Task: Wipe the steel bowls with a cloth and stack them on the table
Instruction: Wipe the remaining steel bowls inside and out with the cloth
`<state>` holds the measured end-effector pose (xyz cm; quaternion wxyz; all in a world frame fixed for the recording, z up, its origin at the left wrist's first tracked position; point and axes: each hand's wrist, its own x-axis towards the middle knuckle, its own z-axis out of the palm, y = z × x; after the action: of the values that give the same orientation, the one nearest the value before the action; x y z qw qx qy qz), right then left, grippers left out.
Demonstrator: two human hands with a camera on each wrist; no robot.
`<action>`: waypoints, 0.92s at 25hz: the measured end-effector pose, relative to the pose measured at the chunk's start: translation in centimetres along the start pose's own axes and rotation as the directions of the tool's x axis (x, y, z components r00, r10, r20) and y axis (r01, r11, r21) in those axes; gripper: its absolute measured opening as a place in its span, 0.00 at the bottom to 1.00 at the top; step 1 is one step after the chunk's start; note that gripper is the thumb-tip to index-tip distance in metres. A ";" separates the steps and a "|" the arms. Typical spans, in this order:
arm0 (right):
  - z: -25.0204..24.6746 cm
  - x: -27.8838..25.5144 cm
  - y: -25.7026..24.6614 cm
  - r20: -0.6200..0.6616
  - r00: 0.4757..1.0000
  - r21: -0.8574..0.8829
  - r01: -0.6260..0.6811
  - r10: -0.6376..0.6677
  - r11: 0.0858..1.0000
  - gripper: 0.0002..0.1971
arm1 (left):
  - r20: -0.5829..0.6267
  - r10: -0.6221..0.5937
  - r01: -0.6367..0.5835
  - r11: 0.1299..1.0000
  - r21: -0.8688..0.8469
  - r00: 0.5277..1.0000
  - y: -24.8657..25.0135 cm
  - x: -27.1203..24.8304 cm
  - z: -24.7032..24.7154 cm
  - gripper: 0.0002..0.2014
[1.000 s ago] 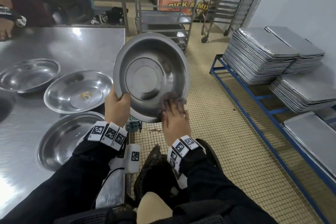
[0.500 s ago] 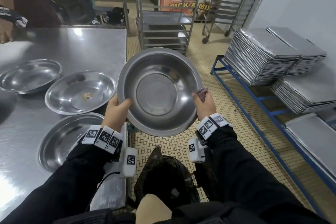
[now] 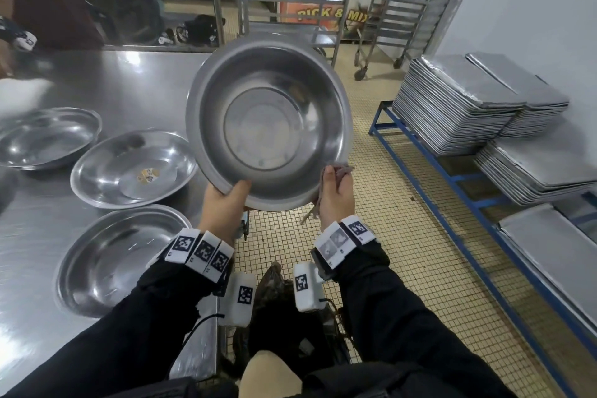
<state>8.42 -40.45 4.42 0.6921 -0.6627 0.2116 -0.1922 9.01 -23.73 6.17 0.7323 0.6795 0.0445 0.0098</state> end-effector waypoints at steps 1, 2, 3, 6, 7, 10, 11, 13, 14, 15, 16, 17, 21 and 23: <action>-0.2 -0.1 0.1 0.033 0.999 -0.064 0.004 -0.002 0.998 0.14 | -0.029 -0.014 0.014 1.000 -0.003 0.999 -0.1 0.6 -0.5 0.07; -0.5 -0.2 0.3 0.039 0.999 -0.131 0.010 -0.005 0.991 0.13 | -0.056 -0.018 0.018 1.000 0.007 0.998 -0.1 1.1 -1.0 0.07; -0.7 -0.2 0.7 0.020 0.999 -0.196 0.032 -0.029 0.980 0.12 | -0.081 -0.012 0.014 1.000 0.022 0.997 0.0 1.6 -1.5 0.08; -1.7 -0.3 1.9 0.019 0.979 -0.412 0.194 -0.204 0.890 0.10 | -0.114 0.086 -0.069 0.987 0.147 0.990 0.6 1.9 -2.4 0.13; -1.9 -0.4 2.0 0.092 0.960 -0.449 0.278 -0.266 0.849 0.10 | -0.096 0.123 -0.102 0.975 0.197 0.988 0.9 1.8 -2.6 0.14; -1.0 -1.0 2.1 0.468 0.833 -0.550 0.536 -0.295 0.640 0.14 | -0.046 0.180 -0.158 0.940 0.301 0.983 1.3 1.3 -2.6 0.08; -0.3 -1.4 2.0 0.595 0.768 -0.565 0.608 -0.234 0.558 0.16 | -0.036 0.172 -0.153 0.937 0.313 0.984 1.2 1.1 -2.5 0.06; 1.0 -2.4 1.9 0.769 0.634 -0.520 0.694 -0.081 0.498 0.20 | -0.004 0.154 -0.145 0.939 0.312 0.988 1.2 1.1 -2.2 0.07; 1.3 -2.8 2.1 0.806 0.591 -0.501 0.702 -0.023 0.507 0.21 | 0.021 0.148 -0.146 0.932 0.331 0.989 1.2 1.1 -2.0 0.09; 1.2 -2.9 2.4 0.821 0.571 -0.508 0.713 0.020 0.483 0.22 | 0.050 0.146 -0.154 0.919 0.363 0.988 1.3 1.2 -2.0 0.09; 0.8 -2.4 3.0 0.827 0.560 -0.531 0.755 0.045 0.385 0.23 | 0.073 0.144 -0.161 0.907 0.389 0.987 1.4 1.3 -2.1 0.10; 0.3 -1.6 3.3 0.827 0.559 -0.559 0.803 0.065 0.206 0.24 | 0.075 0.136 -0.155 0.904 0.399 0.988 1.5 1.3 -2.2 0.10; -0.9 3.0 3.6 0.661 0.728 -0.655 0.678 0.182 -0.334 0.29 | 0.025 0.108 -0.109 0.922 0.371 0.994 1.3 1.0 -2.5 0.09; -0.8 2.5 3.7 0.638 0.753 -0.708 0.656 0.162 -0.261 0.29 | -0.013 0.111 -0.099 0.929 0.356 0.994 1.1 1.0 -2.4 0.05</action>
<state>10.08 -42.29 0.57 -0.1137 -0.9877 -0.0747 0.0774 9.85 -21.23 7.03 0.5951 0.8017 0.0214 0.0518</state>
